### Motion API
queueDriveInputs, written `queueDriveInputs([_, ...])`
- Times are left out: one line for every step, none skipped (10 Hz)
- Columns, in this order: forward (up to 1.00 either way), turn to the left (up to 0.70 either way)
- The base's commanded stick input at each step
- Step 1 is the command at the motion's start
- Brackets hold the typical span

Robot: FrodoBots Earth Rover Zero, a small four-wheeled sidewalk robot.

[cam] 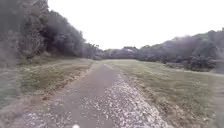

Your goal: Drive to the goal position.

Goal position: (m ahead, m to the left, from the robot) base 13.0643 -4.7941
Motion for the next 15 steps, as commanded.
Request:
queueDriveInputs([0.45,0.0])
queueDriveInputs([0.45,0.0])
queueDriveInputs([0.45,0.0])
queueDriveInputs([0.45,0.0])
queueDriveInputs([0.45,0.0])
queueDriveInputs([0.45,0.0])
queueDriveInputs([0.45,0.0])
queueDriveInputs([0.45,0.0])
queueDriveInputs([0.45,0.0])
queueDriveInputs([0.45,0.0])
queueDriveInputs([0.45,0.0])
queueDriveInputs([0.45,0.0])
queueDriveInputs([0.45,0.0])
queueDriveInputs([0.45,0.0])
queueDriveInputs([0.45,0.27])
